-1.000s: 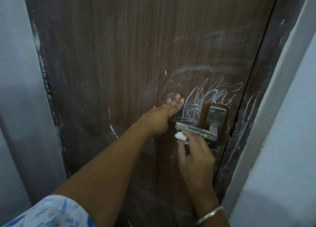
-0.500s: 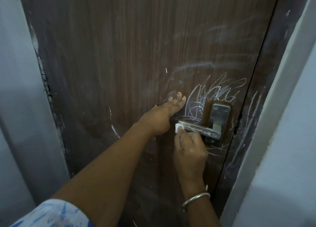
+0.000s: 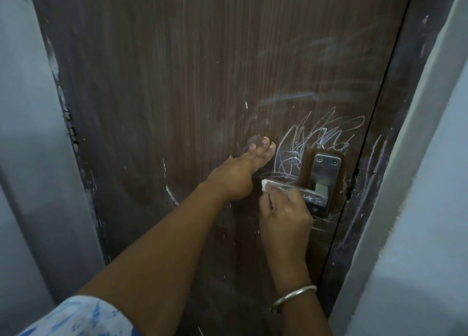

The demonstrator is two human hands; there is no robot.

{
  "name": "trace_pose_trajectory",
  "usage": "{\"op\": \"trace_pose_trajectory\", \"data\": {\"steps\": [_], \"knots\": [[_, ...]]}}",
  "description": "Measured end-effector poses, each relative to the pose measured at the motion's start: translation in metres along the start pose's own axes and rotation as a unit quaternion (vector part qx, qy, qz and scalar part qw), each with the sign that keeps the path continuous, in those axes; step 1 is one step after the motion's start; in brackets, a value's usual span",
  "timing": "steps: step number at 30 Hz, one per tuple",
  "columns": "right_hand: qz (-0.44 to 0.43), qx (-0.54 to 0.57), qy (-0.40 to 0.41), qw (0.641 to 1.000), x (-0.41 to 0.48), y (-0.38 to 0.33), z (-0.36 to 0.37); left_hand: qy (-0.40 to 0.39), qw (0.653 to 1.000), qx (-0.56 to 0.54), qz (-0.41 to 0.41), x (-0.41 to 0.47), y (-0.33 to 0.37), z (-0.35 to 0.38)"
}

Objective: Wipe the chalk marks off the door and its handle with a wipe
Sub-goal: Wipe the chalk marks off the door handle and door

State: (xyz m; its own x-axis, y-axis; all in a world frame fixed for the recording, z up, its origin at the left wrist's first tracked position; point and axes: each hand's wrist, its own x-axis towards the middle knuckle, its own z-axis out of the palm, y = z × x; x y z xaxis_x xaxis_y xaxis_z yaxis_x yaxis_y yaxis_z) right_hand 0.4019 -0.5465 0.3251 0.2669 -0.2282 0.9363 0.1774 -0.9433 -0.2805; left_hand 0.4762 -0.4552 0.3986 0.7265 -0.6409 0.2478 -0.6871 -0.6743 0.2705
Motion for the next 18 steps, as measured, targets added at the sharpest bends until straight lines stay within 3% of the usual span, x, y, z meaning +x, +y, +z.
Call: {"op": "trace_pose_trajectory", "data": {"steps": [8,14,18], "knots": [[-0.02,-0.003,-0.018,1.0,0.001,0.001,0.005,0.014,1.0,0.001,0.005,0.004,-0.007,0.008],[0.026,0.036,0.036,0.998,0.003,0.007,-0.001,0.016,1.0,0.018,-0.011,0.0,0.002,0.005],[0.003,0.027,0.01,1.0,-0.002,0.008,-0.001,0.013,1.0,0.018,-0.014,0.001,0.001,0.006]]}}
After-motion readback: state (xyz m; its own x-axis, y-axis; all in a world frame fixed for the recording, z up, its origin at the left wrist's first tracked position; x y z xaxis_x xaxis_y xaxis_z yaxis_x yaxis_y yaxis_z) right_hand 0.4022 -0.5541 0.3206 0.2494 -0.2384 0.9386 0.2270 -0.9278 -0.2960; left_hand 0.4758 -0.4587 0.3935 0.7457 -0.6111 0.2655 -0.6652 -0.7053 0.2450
